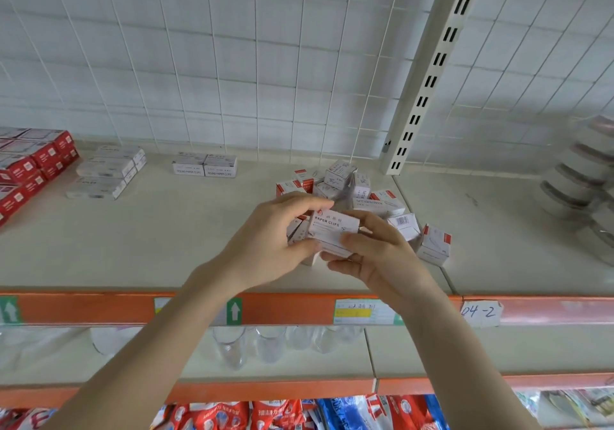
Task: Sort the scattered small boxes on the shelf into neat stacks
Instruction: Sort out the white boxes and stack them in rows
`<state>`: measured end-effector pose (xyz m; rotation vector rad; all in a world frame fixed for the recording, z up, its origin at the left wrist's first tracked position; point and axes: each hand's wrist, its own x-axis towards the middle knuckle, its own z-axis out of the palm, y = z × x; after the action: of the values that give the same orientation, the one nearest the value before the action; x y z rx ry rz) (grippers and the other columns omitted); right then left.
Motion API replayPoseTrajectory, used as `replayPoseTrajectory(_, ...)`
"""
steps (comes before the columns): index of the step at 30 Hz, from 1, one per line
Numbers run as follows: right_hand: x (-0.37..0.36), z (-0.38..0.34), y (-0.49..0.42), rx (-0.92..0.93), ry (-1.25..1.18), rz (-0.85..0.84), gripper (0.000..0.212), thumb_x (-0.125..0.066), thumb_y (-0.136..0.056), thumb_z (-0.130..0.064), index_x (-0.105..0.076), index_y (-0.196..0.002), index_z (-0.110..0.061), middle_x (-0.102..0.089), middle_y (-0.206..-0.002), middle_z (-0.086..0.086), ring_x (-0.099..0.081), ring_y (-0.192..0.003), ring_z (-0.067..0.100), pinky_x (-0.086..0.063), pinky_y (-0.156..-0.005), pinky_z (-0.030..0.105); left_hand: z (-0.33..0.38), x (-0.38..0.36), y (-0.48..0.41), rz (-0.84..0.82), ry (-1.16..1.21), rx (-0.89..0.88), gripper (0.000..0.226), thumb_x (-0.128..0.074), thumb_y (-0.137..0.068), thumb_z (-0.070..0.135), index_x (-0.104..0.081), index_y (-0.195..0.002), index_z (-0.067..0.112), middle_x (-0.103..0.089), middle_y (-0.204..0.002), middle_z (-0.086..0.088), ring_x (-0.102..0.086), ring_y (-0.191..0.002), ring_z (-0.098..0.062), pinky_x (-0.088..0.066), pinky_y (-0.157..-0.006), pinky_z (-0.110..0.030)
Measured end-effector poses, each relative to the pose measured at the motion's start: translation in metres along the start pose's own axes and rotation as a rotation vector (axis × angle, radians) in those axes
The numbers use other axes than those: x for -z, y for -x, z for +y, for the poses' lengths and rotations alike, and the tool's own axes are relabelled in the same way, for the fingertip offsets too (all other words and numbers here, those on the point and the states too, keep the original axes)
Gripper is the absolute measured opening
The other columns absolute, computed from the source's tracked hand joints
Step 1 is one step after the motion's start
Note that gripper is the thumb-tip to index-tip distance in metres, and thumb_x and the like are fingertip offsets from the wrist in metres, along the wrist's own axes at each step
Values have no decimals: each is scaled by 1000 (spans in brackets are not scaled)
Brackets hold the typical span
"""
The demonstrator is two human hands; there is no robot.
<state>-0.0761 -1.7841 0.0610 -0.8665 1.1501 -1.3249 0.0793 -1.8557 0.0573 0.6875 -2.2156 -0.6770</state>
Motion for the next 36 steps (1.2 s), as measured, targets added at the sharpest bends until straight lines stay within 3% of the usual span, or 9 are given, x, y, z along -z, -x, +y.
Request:
replayPoseTrajectory(5,-4,4,-1,20,255,-28,22,-52,-87,2,-58,-101,-14,-65,-87,8,-62,-78,19,-54,-74,33,1,-11,3,-79,-263,-5,56,-78,-70,21,-59,-122,15,-58,-119,-1,-52,-111,-19,-42,-95,-31)
replayPoseTrajectory(7,1,1,-4,50,440,-4,19,-53,-88,-4,-58,-102,-17,-65,-83,4,-61,-77,16,-52,-77,35,1,-12,4,-67,-326,28,57,-78,-70,26,-59,-123,14,-57,-119,-1,-50,-111,-23,-39,-92,-29)
replayPoseTrajectory(10,24,-4,-11,174,821,218,20,-54,-87,-13,-58,-105,-20,-65,-90,1,-59,-81,18,-47,-78,35,-3,-9,8,-29,-326,98,53,-76,-73,28,-58,-121,15,-57,-117,1,-48,-109,-22,-38,-88,-28)
replayPoseTrajectory(12,40,-3,-11,226,1064,388,25,-54,-87,-16,-57,-112,-16,-60,-92,-2,-57,-82,17,-39,-68,23,-8,-8,11,-16,-322,135,52,-73,-74,32,-58,-121,15,-57,-116,0,-48,-108,-22,-39,-87,-29)
replayPoseTrajectory(15,55,9,-6,239,1260,465,31,-56,-86,-18,-54,-115,-9,-57,-97,4,-55,-88,21,-28,-59,21,-14,-6,14,-1,-334,178,50,-70,-77,30,-56,-123,16,-55,-118,0,-46,-110,-20,-35,-85,-24)
replayPoseTrajectory(19,52,21,-5,175,1348,482,45,-56,-86,-31,-43,-121,-8,-56,-114,12,-52,-99,27,-33,-67,26,-20,-9,16,11,-336,202,50,-71,-77,25,-56,-124,16,-55,-119,1,-45,-112,-20,-35,-87,-25)
replayPoseTrajectory(23,41,21,-9,159,1505,536,59,-59,-82,-42,-37,-124,-8,-55,-110,13,-55,-98,31,-35,-64,27,-21,-10,19,24,-337,192,49,-71,-77,24,-56,-123,16,-55,-120,1,-46,-112,-21,-37,-88,-27)
replayPoseTrajectory(30,33,13,-5,170,1640,394,45,-57,-83,-36,-43,-120,-15,-59,-108,4,-59,-93,26,-41,-61,27,-29,0,29,37,-367,210,50,-71,-78,28,-56,-124,16,-56,-117,0,-46,-108,-19,-35,-80,-22)
replayPoseTrajectory(36,24,22,-15,213,1577,255,43,-62,-80,-32,-52,-115,-10,-53,-112,6,-51,-102,22,-41,-77,26,-35,6,43,43,-370,264,50,-71,-77,22,-57,-124,14,-57,-115,-3,-48,-108,-23,-36,-82,-24)
